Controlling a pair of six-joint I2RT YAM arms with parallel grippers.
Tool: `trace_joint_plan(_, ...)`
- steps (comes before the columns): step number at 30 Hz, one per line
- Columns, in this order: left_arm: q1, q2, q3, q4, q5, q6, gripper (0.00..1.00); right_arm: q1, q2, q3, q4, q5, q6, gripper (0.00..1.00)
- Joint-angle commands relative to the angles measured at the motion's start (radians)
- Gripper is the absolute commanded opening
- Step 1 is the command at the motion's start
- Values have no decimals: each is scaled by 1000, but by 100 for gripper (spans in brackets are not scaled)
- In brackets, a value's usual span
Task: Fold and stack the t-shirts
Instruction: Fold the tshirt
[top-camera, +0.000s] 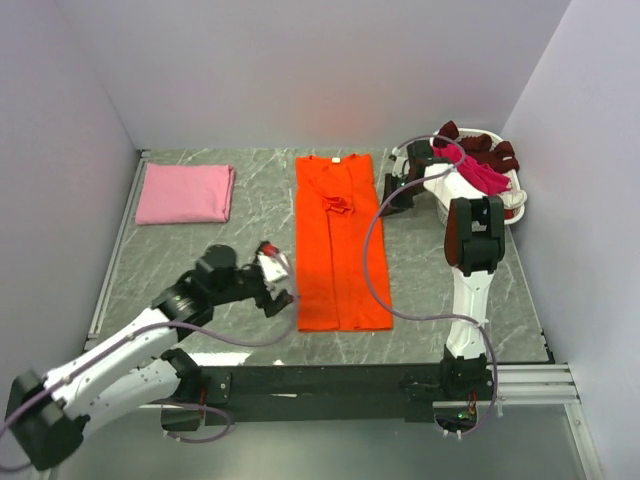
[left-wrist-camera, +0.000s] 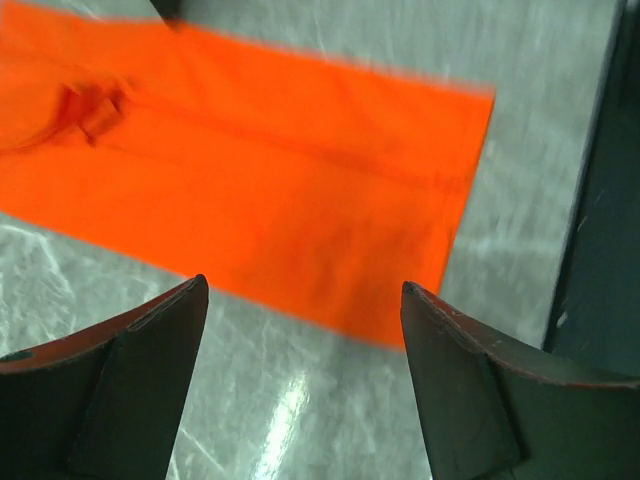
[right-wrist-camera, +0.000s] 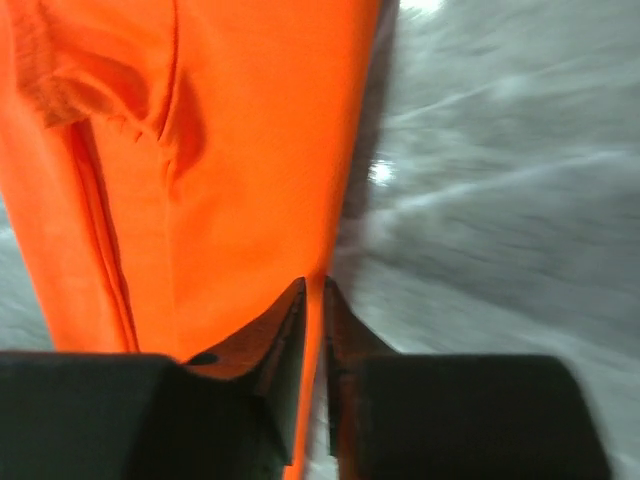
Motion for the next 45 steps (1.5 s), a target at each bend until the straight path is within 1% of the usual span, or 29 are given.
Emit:
trace_joint_plan(1,-136,89,-8,-53,-149,230,83,-6,-4,85,-137,33,-192,22)
trace_joint_plan(2,-169,110,-28,-53,-172,262,83,-7,-22,63,-149,50,-212,23)
trace_joint_plan(3,-233,150,-39,-49,-189,308,82,-6,-82,35,-151,38,-298,31)
trace_joint_plan(4,-259,165,-50,-38,-208,322,83,-6,-120,8,-154,25,-340,45)
trace_joint_plan(5,-281,184,-65,-26,-228,328,83,-6,-163,-64,-143,19,-373,51)
trace_joint_plan(7,-312,227,-70,2,-254,339,80,-3,-295,-134,-142,-7,-472,61)
trace_joint_plan(10,-350,265,-71,34,-268,371,76,6,-491,-279,-109,-47,-573,61)
trace_joint_plan(11,-359,279,-70,42,-278,385,75,8,-547,-374,-58,-62,-588,61)
trace_joint_plan(12,-381,306,-68,52,-291,406,75,8,-666,-423,-31,-82,-639,61)
trace_joint_plan(13,-385,317,-65,62,-295,414,73,10,-732,-477,1,-108,-654,62)
trace_joint_plan(14,-390,331,-65,74,-298,425,72,11,-804,-600,98,-119,-671,63)
trace_joint_plan(15,-399,354,-66,91,-300,433,71,14,-945,-675,157,-142,-731,77)
trace_joint_plan(16,-404,365,-67,98,-300,439,71,14,-1020,-751,221,-154,-771,87)
trace_joint_plan(17,-405,376,-63,100,-294,445,70,13,-1089,-918,383,-153,-801,87)
trace_joint_plan(18,-414,402,-60,99,-286,445,69,13,-1204,-1003,485,-127,-773,87)
trace_joint_plan(19,-421,412,-56,96,-280,445,68,14,-1248,-1073,547,-166,-783,92)
trace_joint_plan(20,-425,422,-54,99,-280,440,68,16,-1274,-1106,447,-235,-876,92)
trace_joint_plan(21,-437,437,-56,100,-281,437,67,32,-1285,-1093,331,-280,-1086,89)
trace_joint_plan(22,-442,440,-57,100,-281,431,67,52,-1282,-1076,220,-310,-1161,81)
trace_joint_plan(23,-447,443,-68,137,-280,422,66,71,-1280,-1061,49,-344,-1235,77)
trace_joint_plan(24,-451,449,-71,148,-281,420,64,118,-1297,-1073,5,-337,-1331,75)
trace_joint_plan(25,-453,457,-76,155,-288,417,63,147,-1317,-1127,16,-311,-1340,74)
trace_joint_plan(26,-454,465,-76,167,-292,416,62,180,-1345,-1166,50,-235,-1336,74)
trace_joint_plan(28,-458,500,-71,171,-303,417,59,288,-1409,-1255,113,-147,-1331,75)
trace_joint_plan(32,-458,558,-76,178,-315,416,57,384,-1372,-1287,119,-84,-1326,75)
trace_joint_plan(35,-458,580,-80,178,-329,420,52,467,-1366,-1329,171,-22,-1308,75)
trace_joint_plan(38,-458,604,-83,200,-363,422,44,537,-1342,-1350,205,19,-1299,75)
trace_joint_plan(44,-458,615,-85,204,-401,433,16,606,-1328,-1404,269,73,-1314,75)
trace_joint_plan(45,-458,610,-88,207,-398,433,7,631,-1322,-1418,285,90,-1309,75)
